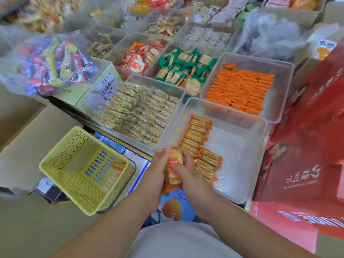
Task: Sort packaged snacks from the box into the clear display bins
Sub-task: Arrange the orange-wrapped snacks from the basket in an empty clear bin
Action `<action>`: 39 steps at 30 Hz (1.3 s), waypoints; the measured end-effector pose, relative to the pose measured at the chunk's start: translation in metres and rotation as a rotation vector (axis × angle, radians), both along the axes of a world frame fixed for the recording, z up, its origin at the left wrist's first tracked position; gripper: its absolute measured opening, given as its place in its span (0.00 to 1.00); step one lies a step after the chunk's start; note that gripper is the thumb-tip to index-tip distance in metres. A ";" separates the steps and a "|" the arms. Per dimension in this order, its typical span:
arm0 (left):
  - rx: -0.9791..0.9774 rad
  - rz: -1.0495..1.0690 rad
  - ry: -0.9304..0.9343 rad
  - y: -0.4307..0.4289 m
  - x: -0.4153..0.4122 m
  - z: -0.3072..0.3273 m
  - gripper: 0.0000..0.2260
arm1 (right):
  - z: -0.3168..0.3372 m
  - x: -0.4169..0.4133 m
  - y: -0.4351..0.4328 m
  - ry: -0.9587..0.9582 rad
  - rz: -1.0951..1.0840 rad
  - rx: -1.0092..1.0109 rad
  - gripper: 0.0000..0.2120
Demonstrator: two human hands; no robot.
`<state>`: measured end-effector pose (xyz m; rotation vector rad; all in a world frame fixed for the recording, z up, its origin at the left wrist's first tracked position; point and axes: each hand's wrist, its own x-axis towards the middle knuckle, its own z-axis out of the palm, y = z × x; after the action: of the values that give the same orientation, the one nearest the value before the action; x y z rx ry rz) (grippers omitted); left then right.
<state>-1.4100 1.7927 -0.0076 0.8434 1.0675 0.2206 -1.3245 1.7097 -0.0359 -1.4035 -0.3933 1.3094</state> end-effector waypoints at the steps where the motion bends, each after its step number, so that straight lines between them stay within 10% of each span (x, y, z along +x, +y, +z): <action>1: 0.024 -0.009 0.003 -0.001 0.003 0.000 0.25 | 0.000 0.002 0.000 -0.008 0.038 0.007 0.29; 14: 0.221 -0.225 0.168 0.028 0.042 -0.023 0.23 | -0.027 0.038 0.018 0.060 -0.031 -0.070 0.41; 19: 0.885 -0.639 0.622 0.058 0.030 -0.051 0.40 | -0.065 0.104 0.018 -0.318 -0.180 -0.307 0.50; 27: 1.231 -0.950 0.744 0.073 0.007 -0.082 0.46 | -0.118 0.200 0.033 -0.844 -0.096 -0.783 0.36; 35: 1.191 -1.032 0.775 0.085 0.002 -0.092 0.54 | -0.149 0.183 0.046 -0.913 0.219 -0.732 0.46; 39: 1.171 -0.980 0.752 0.085 0.004 -0.094 0.54 | -0.157 0.176 0.040 -0.940 0.258 -0.676 0.32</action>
<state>-1.4057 1.8778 -0.1016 2.5401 1.0126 -0.3985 -1.1489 1.7493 -0.1931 -2.6016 -0.8153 0.9214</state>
